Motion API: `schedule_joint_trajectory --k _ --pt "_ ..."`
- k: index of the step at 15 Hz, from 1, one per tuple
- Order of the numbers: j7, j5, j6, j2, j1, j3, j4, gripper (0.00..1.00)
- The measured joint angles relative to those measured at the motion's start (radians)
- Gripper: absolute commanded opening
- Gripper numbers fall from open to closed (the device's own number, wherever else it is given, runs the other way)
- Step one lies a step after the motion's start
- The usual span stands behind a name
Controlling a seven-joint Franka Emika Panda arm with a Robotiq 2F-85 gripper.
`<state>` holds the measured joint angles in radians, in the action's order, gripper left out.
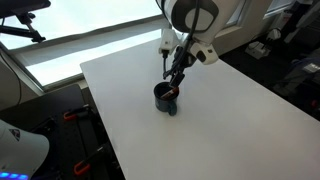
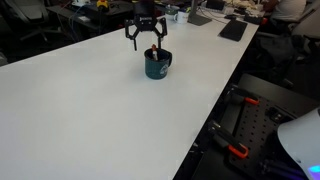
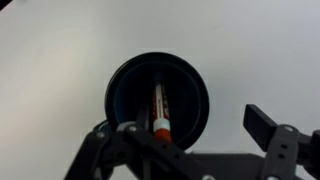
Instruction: Remove the marker from the mug cup
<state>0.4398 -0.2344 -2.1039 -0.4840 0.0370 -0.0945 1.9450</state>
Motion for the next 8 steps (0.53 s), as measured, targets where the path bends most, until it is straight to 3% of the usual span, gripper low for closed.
schedule_joint_trajectory --k 8 --pt "0.017 0.022 -0.006 0.065 0.0 -0.035 0.053 1.0"
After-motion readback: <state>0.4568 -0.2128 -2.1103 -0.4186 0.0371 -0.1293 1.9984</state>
